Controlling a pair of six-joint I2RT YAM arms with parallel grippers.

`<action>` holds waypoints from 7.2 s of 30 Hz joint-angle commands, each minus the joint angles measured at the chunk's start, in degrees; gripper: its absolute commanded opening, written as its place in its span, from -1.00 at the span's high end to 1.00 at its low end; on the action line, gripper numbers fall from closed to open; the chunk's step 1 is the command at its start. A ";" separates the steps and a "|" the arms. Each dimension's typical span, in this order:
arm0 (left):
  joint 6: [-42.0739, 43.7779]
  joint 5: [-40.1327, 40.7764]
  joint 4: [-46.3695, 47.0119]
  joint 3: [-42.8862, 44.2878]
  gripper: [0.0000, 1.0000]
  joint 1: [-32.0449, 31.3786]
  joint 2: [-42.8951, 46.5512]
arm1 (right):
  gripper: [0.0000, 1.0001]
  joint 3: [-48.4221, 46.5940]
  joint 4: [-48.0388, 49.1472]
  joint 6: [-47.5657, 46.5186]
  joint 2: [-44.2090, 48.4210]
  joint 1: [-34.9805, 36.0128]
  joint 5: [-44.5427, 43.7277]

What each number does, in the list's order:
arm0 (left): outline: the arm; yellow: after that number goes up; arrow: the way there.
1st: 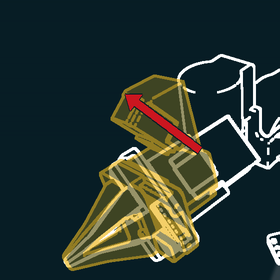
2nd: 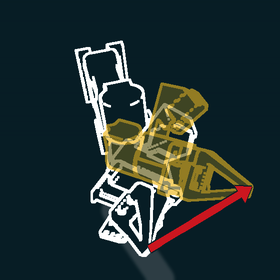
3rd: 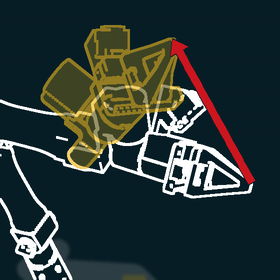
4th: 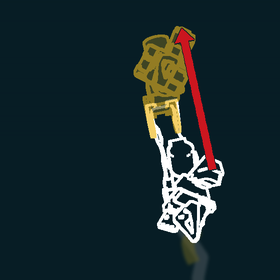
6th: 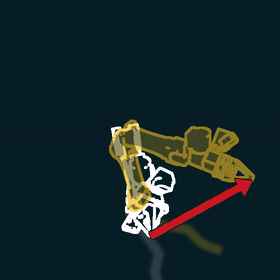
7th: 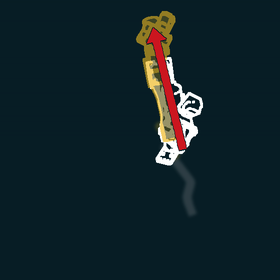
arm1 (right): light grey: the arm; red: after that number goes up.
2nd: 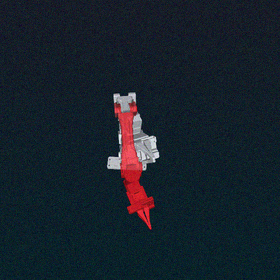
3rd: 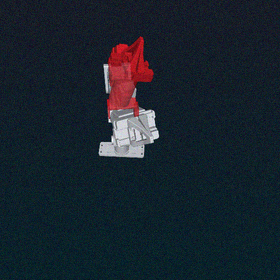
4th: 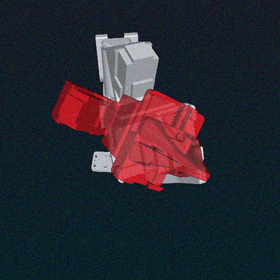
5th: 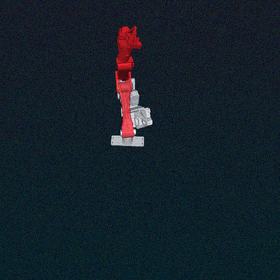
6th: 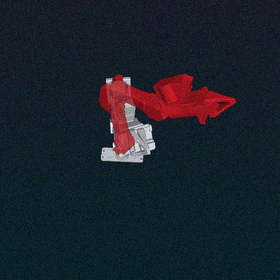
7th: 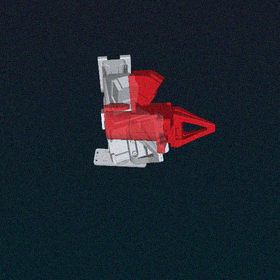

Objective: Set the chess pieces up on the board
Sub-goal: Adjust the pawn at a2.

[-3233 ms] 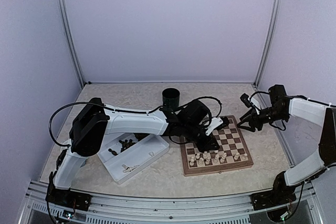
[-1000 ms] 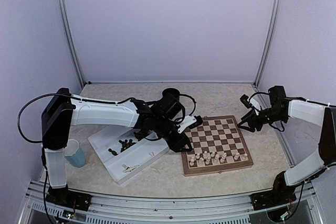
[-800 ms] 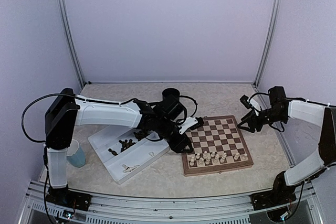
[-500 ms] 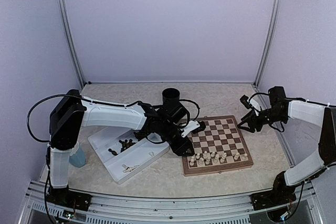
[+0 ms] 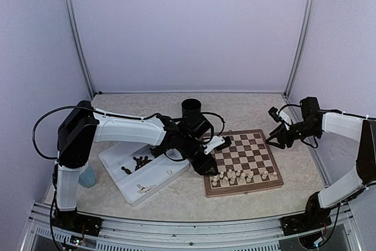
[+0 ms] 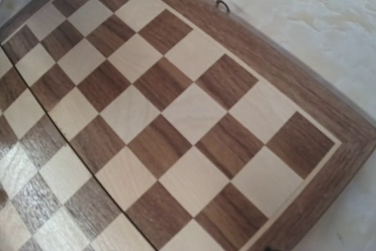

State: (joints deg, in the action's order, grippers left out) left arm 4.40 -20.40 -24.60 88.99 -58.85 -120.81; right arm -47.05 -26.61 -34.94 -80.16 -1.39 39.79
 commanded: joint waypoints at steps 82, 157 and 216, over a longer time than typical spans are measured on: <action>2.90 10.01 19.66 -21.51 0.07 -3.15 12.59 | -0.08 0.11 -0.43 -0.22 -1.26 -0.37 2.05; 7.70 7.87 22.98 -16.92 0.02 -3.40 3.74 | -0.09 0.03 -0.57 -0.37 -2.90 -0.37 2.25; -0.36 11.08 23.29 -19.89 0.01 -1.92 4.05 | -0.10 -0.24 -0.87 -0.64 -4.30 -0.37 2.57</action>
State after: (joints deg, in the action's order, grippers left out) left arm 4.97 -11.49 3.79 69.76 -61.69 -116.62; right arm -47.05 -26.70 -35.09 -84.01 -1.39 41.36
